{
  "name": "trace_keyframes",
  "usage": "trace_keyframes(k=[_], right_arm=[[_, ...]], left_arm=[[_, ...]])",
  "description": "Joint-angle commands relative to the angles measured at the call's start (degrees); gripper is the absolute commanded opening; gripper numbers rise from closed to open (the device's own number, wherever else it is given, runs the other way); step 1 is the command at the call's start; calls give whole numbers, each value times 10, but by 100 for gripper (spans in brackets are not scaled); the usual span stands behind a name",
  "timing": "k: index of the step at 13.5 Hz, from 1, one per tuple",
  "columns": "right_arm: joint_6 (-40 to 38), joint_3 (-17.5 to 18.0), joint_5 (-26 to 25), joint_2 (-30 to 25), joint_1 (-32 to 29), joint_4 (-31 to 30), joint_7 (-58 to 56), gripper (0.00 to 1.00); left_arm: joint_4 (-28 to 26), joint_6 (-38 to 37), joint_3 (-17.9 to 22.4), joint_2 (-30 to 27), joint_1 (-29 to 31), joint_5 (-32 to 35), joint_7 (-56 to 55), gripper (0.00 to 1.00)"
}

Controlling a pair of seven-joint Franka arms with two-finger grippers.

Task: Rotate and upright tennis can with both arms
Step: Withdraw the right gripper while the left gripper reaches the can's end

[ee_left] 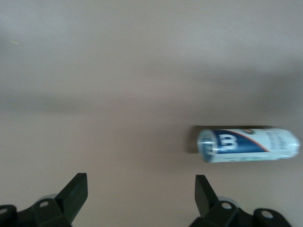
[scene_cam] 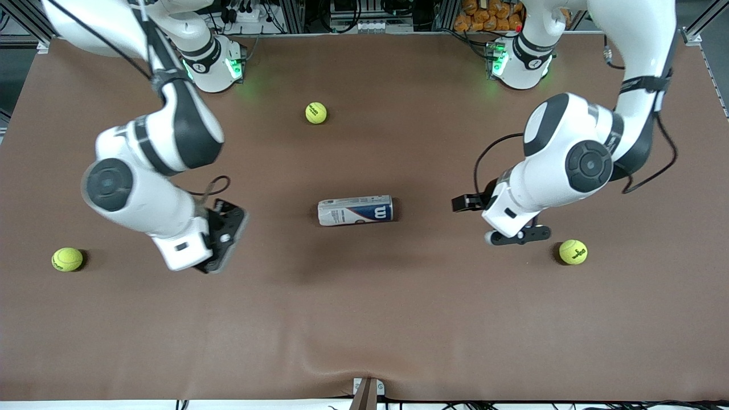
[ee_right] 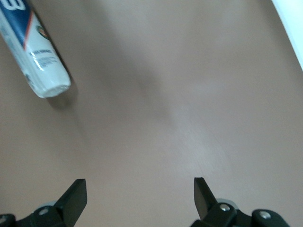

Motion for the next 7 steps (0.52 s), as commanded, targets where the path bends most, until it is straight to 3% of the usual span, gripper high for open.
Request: trace_keyframes(k=[1, 7], right_arm=[[-10, 13, 7, -25, -41, -20, 3, 100], [-15, 8, 6, -59, -81, -21, 28, 100]], left_arm=[[-25, 39, -14, -5, 9, -58, 2, 100], [-67, 128, -22, 24, 8, -117, 37, 100]])
